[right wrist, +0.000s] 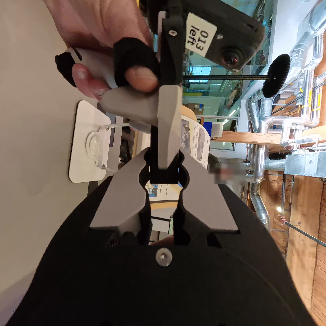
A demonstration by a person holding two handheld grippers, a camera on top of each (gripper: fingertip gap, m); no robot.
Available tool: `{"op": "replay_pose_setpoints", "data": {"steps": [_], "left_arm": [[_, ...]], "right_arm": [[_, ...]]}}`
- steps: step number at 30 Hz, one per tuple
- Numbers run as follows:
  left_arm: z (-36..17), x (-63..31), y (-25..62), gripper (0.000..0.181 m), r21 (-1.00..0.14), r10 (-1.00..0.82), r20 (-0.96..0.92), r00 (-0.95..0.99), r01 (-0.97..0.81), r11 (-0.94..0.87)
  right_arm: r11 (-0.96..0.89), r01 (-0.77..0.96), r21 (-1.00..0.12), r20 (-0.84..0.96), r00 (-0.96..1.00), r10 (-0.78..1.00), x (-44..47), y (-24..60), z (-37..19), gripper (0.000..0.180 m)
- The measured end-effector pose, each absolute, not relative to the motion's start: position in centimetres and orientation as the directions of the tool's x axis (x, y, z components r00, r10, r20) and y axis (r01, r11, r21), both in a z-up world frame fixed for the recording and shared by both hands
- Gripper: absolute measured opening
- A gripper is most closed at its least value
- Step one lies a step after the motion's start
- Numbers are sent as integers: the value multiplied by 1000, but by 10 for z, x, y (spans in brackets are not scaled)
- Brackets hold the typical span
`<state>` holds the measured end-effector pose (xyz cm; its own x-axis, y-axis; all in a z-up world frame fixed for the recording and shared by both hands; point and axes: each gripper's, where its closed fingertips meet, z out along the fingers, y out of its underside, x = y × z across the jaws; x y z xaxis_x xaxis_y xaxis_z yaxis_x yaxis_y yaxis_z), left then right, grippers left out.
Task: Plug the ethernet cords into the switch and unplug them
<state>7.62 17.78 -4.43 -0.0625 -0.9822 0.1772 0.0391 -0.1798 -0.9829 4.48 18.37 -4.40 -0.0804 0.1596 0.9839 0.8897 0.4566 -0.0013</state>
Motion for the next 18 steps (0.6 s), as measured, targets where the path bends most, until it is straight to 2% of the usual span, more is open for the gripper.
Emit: {"op": "replay_pose_setpoints", "data": {"steps": [7, 9, 13, 15, 18], "left_arm": [[-52, 82, 179, 112, -989, -989, 140, -45, 46, -142], [-59, 83, 183, 111, -994, -994, 104, -19, 26, -105], [-68, 78, 192, 111, -996, -996, 90, -3, 17, -90], [-69, 76, 194, 110, -992, -993, 116, -30, 34, -117], [-81, 77, 198, 110, -996, -997, 81, -16, 33, -82]], "right_arm": [[425, 905, -18, 982, -64, 178, 53, 186, -53, 27], [401, 915, -51, 968, -54, 245, 58, 189, -64, 54], [381, 911, -160, 933, 14, 359, 75, 183, -70, 79], [374, 887, -271, 894, 87, 440, 84, 177, -71, 83], [240, 779, -579, 668, 284, 688, 94, 170, -89, 71]]}}
